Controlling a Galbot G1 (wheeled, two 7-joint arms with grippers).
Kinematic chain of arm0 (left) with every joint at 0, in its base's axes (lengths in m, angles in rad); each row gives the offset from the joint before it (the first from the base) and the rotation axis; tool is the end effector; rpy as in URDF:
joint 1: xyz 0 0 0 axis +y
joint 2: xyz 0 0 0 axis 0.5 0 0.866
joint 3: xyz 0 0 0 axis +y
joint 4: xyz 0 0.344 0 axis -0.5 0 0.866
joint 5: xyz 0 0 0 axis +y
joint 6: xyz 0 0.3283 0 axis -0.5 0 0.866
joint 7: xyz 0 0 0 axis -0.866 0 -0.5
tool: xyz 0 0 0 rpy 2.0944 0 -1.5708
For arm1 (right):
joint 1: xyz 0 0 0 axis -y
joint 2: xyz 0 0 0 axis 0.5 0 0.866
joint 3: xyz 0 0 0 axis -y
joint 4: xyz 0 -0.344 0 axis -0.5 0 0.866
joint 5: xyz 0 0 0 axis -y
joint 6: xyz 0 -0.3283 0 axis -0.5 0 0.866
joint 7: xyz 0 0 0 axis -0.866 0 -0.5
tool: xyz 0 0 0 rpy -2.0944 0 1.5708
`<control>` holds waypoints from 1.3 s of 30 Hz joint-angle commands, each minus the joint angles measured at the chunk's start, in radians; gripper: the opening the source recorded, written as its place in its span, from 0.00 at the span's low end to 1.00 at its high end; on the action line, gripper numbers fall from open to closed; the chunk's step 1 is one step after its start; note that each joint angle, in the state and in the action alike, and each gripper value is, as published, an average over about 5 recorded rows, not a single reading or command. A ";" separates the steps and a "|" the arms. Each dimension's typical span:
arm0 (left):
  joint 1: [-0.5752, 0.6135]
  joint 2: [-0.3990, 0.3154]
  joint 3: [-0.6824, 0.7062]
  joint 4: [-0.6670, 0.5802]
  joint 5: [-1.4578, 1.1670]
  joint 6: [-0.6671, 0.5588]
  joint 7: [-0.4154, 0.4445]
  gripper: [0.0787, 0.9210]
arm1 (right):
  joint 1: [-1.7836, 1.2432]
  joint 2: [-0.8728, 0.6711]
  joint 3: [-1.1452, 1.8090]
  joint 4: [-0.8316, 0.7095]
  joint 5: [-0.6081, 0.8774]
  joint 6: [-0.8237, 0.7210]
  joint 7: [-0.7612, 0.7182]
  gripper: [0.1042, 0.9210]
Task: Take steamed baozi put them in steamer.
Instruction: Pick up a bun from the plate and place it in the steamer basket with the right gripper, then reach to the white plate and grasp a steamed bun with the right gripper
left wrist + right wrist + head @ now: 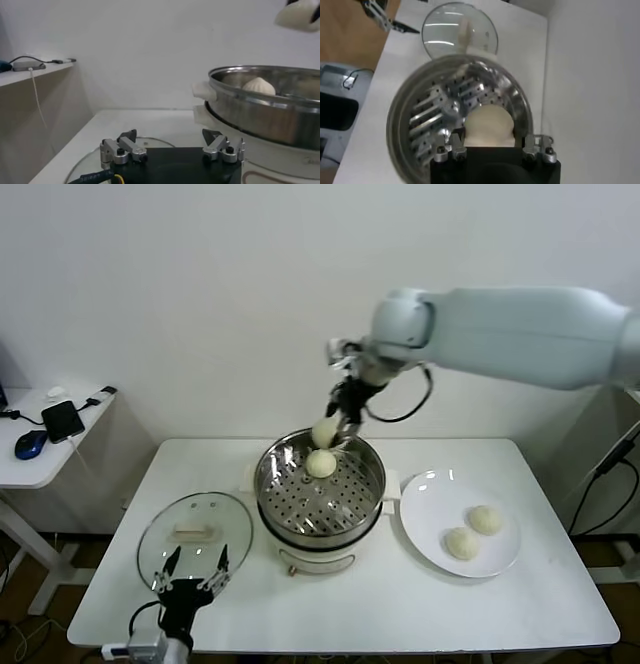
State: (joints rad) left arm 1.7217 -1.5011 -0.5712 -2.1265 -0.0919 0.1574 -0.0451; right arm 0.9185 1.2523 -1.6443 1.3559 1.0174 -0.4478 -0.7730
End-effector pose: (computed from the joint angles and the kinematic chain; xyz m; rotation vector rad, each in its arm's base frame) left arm 0.1117 0.0251 -0.3063 0.0696 -2.8663 0.0021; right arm 0.5090 0.1223 0.0168 1.4694 -1.5129 1.3413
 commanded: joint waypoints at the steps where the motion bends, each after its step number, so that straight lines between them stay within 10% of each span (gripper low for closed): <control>1: -0.012 -0.003 0.004 0.018 -0.004 0.002 0.002 0.88 | -0.206 0.159 0.038 -0.058 0.016 -0.104 0.129 0.66; 18: -0.053 -0.004 0.004 0.046 -0.020 0.025 0.004 0.88 | -0.373 0.174 0.111 -0.218 -0.074 -0.096 0.146 0.66; 24: -0.048 -0.007 0.003 0.039 -0.020 0.026 0.002 0.88 | -0.291 0.113 0.124 -0.178 -0.106 -0.029 0.077 0.81; 39: -0.031 0.007 -0.015 0.002 -0.050 0.020 -0.012 0.88 | 0.188 -0.492 -0.295 0.038 -0.297 0.288 -0.311 0.88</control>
State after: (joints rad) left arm 1.6879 -1.4975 -0.5808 -2.1166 -0.1289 0.1802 -0.0516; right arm 0.8981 1.0892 -1.7262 1.3047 0.8599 -0.3036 -0.9084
